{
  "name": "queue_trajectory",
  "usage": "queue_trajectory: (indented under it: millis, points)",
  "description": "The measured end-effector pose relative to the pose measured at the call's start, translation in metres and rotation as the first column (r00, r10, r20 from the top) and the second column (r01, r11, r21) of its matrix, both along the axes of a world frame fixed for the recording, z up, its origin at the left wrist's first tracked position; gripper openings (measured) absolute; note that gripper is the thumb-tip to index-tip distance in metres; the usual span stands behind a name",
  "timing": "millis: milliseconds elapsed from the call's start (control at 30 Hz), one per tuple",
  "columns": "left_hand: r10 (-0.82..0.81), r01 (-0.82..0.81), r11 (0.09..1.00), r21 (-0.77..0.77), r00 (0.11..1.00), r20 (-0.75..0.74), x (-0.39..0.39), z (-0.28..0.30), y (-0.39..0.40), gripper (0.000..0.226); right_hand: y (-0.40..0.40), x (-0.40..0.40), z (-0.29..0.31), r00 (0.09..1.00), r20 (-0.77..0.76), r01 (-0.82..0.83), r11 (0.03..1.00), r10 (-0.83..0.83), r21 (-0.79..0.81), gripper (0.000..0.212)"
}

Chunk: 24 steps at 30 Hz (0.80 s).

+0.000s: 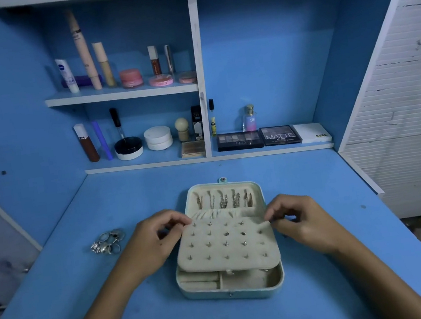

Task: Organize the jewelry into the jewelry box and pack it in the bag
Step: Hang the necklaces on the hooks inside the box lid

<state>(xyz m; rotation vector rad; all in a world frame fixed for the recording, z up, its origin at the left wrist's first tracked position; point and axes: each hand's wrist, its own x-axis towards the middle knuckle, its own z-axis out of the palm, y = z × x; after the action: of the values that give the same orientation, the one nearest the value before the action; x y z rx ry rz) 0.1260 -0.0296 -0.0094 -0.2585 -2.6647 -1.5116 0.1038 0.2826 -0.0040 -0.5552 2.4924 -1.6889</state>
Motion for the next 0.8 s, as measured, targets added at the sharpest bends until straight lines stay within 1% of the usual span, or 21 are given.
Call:
queue_trajectory:
  millis: [67,100,167,267,467,600,700,800]
  points:
    - [-0.040,0.038,0.997,0.071,0.999,0.016,0.005,-0.002,-0.003,0.043,0.003,0.002,-0.005,0.999,-0.004,-0.047,0.998,0.047,-0.034,0.023]
    - [-0.060,0.058,0.993,0.102,0.998,0.020,0.007,-0.002,-0.004,0.045,0.004,0.003,-0.007,0.998,-0.013,-0.058,0.997,0.058,-0.044,0.024]
    - [-0.086,0.081,0.986,0.149,0.996,0.027,0.010,-0.003,-0.006,0.042,0.005,0.003,-0.010,0.997,-0.023,-0.070,0.994,0.068,-0.089,0.023]
    - [-0.102,0.097,0.974,0.204,0.995,0.013,0.011,-0.004,-0.008,0.029,0.005,0.002,-0.013,0.997,-0.025,-0.072,0.985,0.068,-0.157,0.019]
    - [-0.117,0.122,0.970,0.209,0.993,-0.035,0.012,-0.008,-0.008,0.019,0.003,0.002,-0.015,0.998,-0.032,-0.051,0.982,0.046,-0.183,0.023]
    - [-0.123,0.138,0.970,0.201,0.989,-0.085,0.010,-0.010,-0.009,0.022,0.002,0.003,-0.015,0.999,-0.048,-0.030,0.985,0.022,-0.172,0.024]
    - [-0.106,0.131,0.969,0.211,0.986,-0.128,0.007,-0.010,-0.008,0.020,-0.001,0.005,-0.012,0.998,-0.056,0.002,0.983,-0.012,-0.182,0.018]
    - [-0.068,0.094,0.963,0.252,0.991,-0.112,0.004,-0.007,-0.008,0.029,-0.002,0.005,-0.010,0.997,-0.039,0.053,0.979,-0.062,-0.199,0.016]
